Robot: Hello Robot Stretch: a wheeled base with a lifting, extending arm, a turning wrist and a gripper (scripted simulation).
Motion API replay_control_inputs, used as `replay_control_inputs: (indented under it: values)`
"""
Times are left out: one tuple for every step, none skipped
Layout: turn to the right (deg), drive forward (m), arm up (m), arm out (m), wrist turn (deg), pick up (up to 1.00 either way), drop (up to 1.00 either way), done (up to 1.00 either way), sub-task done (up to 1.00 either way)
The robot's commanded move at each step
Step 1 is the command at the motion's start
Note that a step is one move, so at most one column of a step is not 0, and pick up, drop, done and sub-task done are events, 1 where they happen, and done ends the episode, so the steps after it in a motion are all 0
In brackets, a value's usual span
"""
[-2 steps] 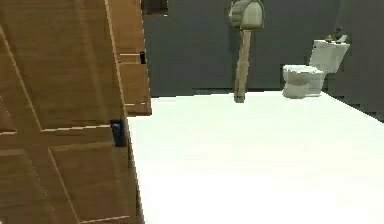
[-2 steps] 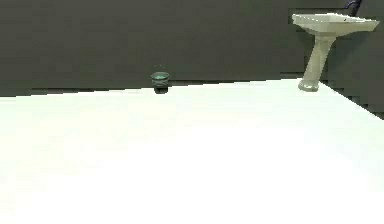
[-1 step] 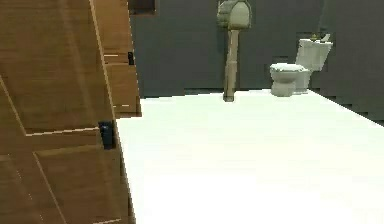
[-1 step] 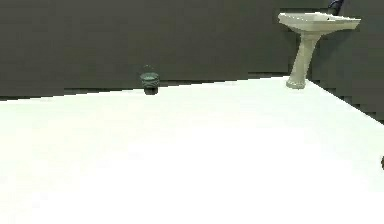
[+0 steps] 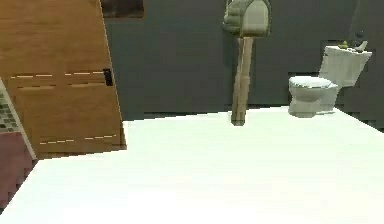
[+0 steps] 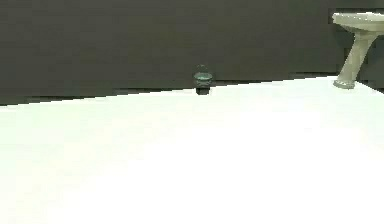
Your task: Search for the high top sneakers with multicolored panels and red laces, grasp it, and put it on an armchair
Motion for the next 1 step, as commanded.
replay_control_inputs:
  values:
    - [45.0, 0.0, 0.0, 0.0, 0.0, 0.0, 0.0, 0.0, 0.0]
